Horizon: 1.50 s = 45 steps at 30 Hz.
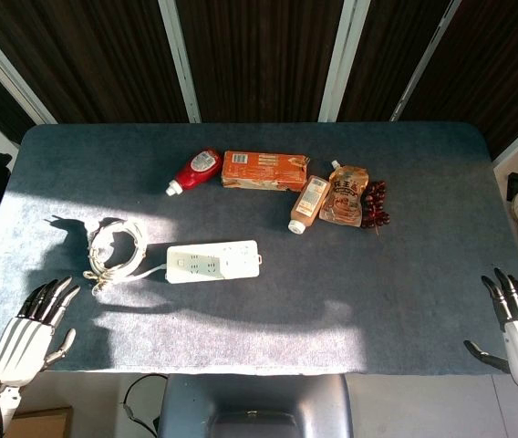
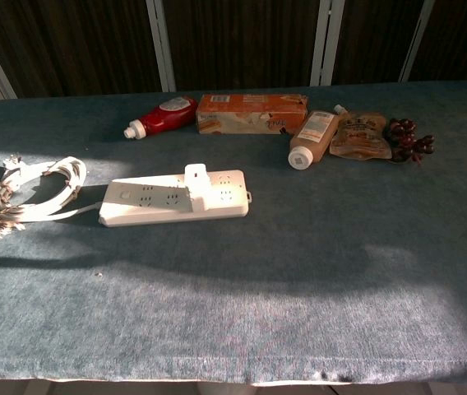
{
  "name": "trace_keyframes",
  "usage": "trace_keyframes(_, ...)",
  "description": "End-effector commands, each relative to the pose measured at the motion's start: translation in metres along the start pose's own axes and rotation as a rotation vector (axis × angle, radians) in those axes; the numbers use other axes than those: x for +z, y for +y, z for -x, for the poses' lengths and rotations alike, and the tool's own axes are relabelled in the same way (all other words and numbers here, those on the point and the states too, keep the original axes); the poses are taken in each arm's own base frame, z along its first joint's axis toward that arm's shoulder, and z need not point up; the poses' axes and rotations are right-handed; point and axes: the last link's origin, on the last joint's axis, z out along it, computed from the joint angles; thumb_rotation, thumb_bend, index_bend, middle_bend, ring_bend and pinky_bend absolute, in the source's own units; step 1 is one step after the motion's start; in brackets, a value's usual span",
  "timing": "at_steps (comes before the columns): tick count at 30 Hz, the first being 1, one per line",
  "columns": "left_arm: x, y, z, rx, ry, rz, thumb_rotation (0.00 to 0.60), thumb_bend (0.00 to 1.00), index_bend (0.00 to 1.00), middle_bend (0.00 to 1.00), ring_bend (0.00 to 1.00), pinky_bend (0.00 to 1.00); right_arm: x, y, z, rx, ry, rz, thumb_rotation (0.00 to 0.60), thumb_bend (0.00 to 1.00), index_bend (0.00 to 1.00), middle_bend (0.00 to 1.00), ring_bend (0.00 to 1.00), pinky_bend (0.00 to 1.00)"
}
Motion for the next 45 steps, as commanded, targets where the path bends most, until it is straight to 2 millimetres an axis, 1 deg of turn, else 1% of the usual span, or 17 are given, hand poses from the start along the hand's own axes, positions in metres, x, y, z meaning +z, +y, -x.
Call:
trace_keyframes(1, 0.000, 0.010, 0.002, -0.026, 0.004, 0.066, 0.600, 0.45, 0.00, 0.00, 0.00, 0.13, -0.001, -0.004, 0.000, 0.017, 0.004, -0.026, 0.600, 0.19, 0.00, 0.00, 0.00, 0.00)
trace_keyframes(5, 0.011, 0.036, 0.016, -0.092, -0.024, 0.175, 0.600, 0.45, 0.00, 0.00, 0.00, 0.14, 0.003, -0.007, 0.000, 0.030, 0.017, -0.053, 0.600, 0.19, 0.00, 0.00, 0.00, 0.00)
trace_keyframes(7, 0.026, 0.059, 0.023, -0.100, -0.038, 0.242, 0.600, 0.43, 0.00, 0.00, 0.00, 0.14, 0.006, -0.006, 0.003, 0.030, 0.005, -0.052, 0.600, 0.19, 0.00, 0.00, 0.00, 0.00)
trace_keyframes(9, 0.047, 0.087, 0.028, -0.081, -0.024, 0.314, 0.600, 0.41, 0.00, 0.00, 0.00, 0.14, 0.009, -0.007, 0.005, 0.036, -0.013, -0.051, 0.600, 0.19, 0.00, 0.00, 0.00, 0.00)
trace_keyframes(11, 0.065, 0.110, 0.033, -0.080, -0.022, 0.352, 0.600, 0.40, 0.00, 0.00, 0.00, 0.14, 0.012, -0.007, 0.007, 0.039, -0.024, -0.049, 0.600, 0.19, 0.00, 0.00, 0.00, 0.00)
trace_keyframes(12, 0.079, 0.125, 0.036, -0.079, -0.018, 0.362, 0.600, 0.39, 0.00, 0.00, 0.00, 0.14, 0.014, -0.007, 0.008, 0.041, -0.029, -0.047, 0.600, 0.19, 0.00, 0.00, 0.00, 0.00)
trace_keyframes(14, 0.101, 0.143, 0.040, -0.045, 0.013, 0.369, 0.600, 0.39, 0.00, 0.00, 0.00, 0.14, 0.016, -0.006, 0.009, 0.045, -0.033, -0.044, 0.600, 0.19, 0.00, 0.00, 0.00, 0.00)
trace_keyframes(15, 0.116, 0.152, 0.043, -0.016, 0.044, 0.358, 0.600, 0.39, 0.00, 0.00, 0.00, 0.14, 0.018, -0.007, 0.009, 0.048, -0.035, -0.044, 0.600, 0.19, 0.00, 0.00, 0.00, 0.00)
trace_keyframes(18, 0.144, 0.172, 0.054, -0.003, 0.056, 0.325, 0.600, 0.39, 0.00, 0.00, 0.00, 0.14, 0.021, -0.007, 0.010, 0.051, -0.041, -0.045, 0.600, 0.19, 0.00, 0.00, 0.00, 0.00)
trace_keyframes(21, 0.164, 0.186, 0.066, 0.022, 0.038, 0.299, 0.600, 0.40, 0.00, 0.00, 0.00, 0.14, 0.024, -0.005, 0.011, 0.052, -0.054, -0.039, 0.600, 0.19, 0.00, 0.00, 0.00, 0.00)
trace_keyframes(28, 0.194, 0.212, 0.093, 0.036, 0.011, 0.229, 0.600, 0.40, 0.00, 0.00, 0.00, 0.14, 0.030, -0.004, 0.013, 0.066, -0.073, -0.036, 0.600, 0.19, 0.00, 0.00, 0.00, 0.00)
trace_keyframes(30, 0.198, 0.220, 0.103, 0.014, -0.011, 0.211, 0.600, 0.40, 0.00, 0.00, 0.00, 0.14, 0.030, -0.002, 0.012, 0.071, -0.078, -0.035, 0.600, 0.19, 0.00, 0.00, 0.00, 0.00)
trace_keyframes(33, 0.202, 0.227, 0.117, 0.071, -0.021, 0.207, 0.600, 0.40, 0.00, 0.00, 0.00, 0.14, 0.029, -0.002, 0.011, 0.087, -0.092, -0.043, 0.600, 0.19, 0.00, 0.00, 0.00, 0.00)
trace_keyframes(36, 0.206, 0.230, 0.130, 0.115, -0.046, 0.180, 0.600, 0.39, 0.00, 0.00, 0.00, 0.14, 0.028, 0.000, 0.010, 0.099, -0.103, -0.051, 0.600, 0.19, 0.00, 0.00, 0.00, 0.00)
trace_keyframes(39, 0.208, 0.228, 0.139, 0.176, -0.070, 0.150, 0.600, 0.39, 0.00, 0.00, 0.00, 0.14, 0.027, 0.003, 0.008, 0.106, -0.103, -0.047, 0.600, 0.19, 0.00, 0.00, 0.00, 0.00)
trace_keyframes(42, 0.209, 0.225, 0.145, 0.224, -0.096, 0.111, 0.600, 0.39, 0.00, 0.00, 0.00, 0.15, 0.026, 0.005, 0.006, 0.110, -0.100, -0.042, 0.600, 0.19, 0.00, 0.00, 0.00, 0.00)
trace_keyframes(45, 0.209, 0.227, 0.146, 0.226, -0.099, 0.096, 0.600, 0.39, 0.00, 0.00, 0.00, 0.17, 0.025, 0.006, 0.005, 0.110, -0.101, -0.041, 0.600, 0.19, 0.00, 0.00, 0.00, 0.00)
